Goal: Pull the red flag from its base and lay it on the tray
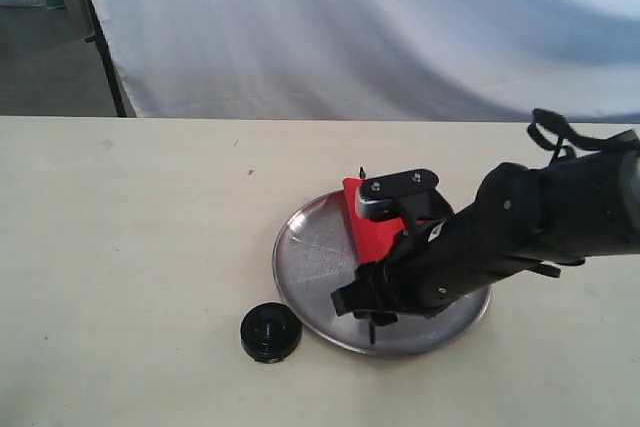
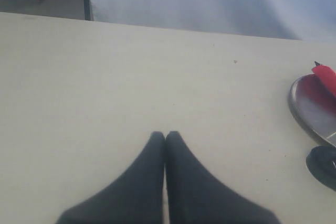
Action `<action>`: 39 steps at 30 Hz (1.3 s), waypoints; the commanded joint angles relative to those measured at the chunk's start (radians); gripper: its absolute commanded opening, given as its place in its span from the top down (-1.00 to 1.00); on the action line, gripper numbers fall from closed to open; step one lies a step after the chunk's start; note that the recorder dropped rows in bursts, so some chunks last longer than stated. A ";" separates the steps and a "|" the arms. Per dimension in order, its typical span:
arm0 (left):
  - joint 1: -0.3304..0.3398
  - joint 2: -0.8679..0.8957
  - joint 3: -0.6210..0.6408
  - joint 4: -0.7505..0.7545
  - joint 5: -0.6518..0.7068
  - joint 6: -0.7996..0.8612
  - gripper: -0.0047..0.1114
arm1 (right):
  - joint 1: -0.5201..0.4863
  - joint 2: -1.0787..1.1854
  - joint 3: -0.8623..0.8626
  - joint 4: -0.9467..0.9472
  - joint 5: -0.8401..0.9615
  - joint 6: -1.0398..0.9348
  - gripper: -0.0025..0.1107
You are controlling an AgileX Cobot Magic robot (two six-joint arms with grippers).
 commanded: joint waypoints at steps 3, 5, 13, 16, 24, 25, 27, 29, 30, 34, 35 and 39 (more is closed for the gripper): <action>0.004 -0.004 0.004 0.001 0.002 0.000 0.92 | -0.005 -0.215 0.001 0.051 0.091 -0.005 -0.01; 0.004 -0.004 0.004 0.001 0.002 0.000 0.92 | -0.005 -0.289 0.001 0.056 0.117 -0.005 0.05; 0.004 -0.004 0.004 0.001 0.002 0.000 0.92 | -0.005 -0.532 0.001 0.056 0.204 -0.039 0.95; 0.004 -0.004 0.004 0.001 0.002 0.000 0.92 | -0.005 -0.606 0.001 0.062 0.220 -0.034 0.95; 0.004 -0.004 0.004 0.001 0.002 0.000 0.92 | -0.005 -0.732 0.001 0.117 0.220 -0.034 0.95; 0.004 -0.004 0.004 0.001 0.002 0.000 0.92 | -0.005 -0.746 0.001 0.117 0.220 -0.029 0.95; 0.004 -0.004 0.004 0.001 0.002 0.000 0.92 | -0.005 -0.773 0.001 0.102 0.220 -0.052 0.95; 0.004 -0.004 0.004 0.001 0.002 0.000 0.92 | -0.005 -0.799 0.001 0.077 0.220 -0.073 0.95; 0.004 -0.004 0.004 0.001 0.002 0.000 0.92 | -0.002 -0.815 0.005 0.080 0.218 -0.106 0.95; 0.004 -0.004 0.004 0.001 0.002 0.000 0.92 | 0.069 -0.958 0.131 0.089 0.068 -0.207 0.95; 0.004 -0.004 0.004 0.001 0.002 0.000 0.92 | 0.083 -0.984 0.171 0.091 0.033 -0.207 0.95; 0.004 -0.004 0.004 0.001 0.002 0.000 0.92 | 0.158 -1.108 0.469 0.116 -0.339 -0.203 0.95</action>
